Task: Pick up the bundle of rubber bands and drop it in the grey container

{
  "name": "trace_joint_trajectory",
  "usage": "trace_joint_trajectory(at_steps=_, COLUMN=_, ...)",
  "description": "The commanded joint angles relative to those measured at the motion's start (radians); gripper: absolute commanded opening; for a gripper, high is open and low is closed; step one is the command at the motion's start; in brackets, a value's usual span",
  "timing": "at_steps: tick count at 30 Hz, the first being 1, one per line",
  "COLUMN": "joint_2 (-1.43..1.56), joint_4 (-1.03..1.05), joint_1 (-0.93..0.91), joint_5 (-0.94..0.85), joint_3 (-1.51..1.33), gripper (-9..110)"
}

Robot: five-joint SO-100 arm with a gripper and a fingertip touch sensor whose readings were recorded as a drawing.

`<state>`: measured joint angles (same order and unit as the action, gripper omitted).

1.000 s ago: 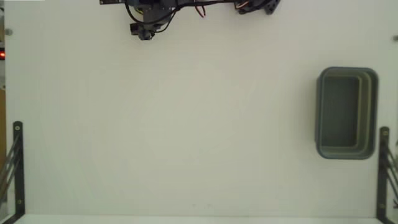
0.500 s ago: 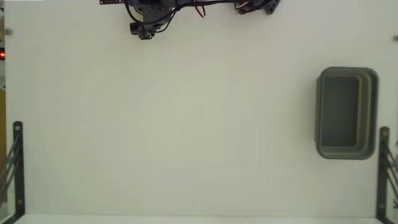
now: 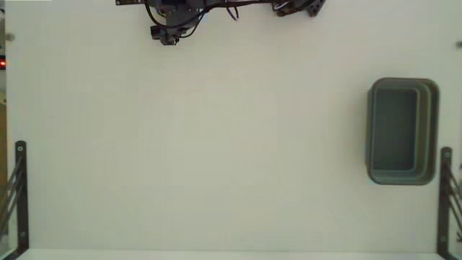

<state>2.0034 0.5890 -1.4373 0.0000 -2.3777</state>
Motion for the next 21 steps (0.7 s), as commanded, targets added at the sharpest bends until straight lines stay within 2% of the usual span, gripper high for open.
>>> trace_joint_trajectory(at_steps=1, joint_2=0.016, joint_4=0.004, joint_1=-0.015, joint_5=0.000, joint_3=0.002, gripper=86)
trace_joint_trajectory(at_steps=21, joint_2=0.016, joint_4=0.004, joint_1=-0.015, joint_5=0.000, joint_3=0.002, gripper=81)
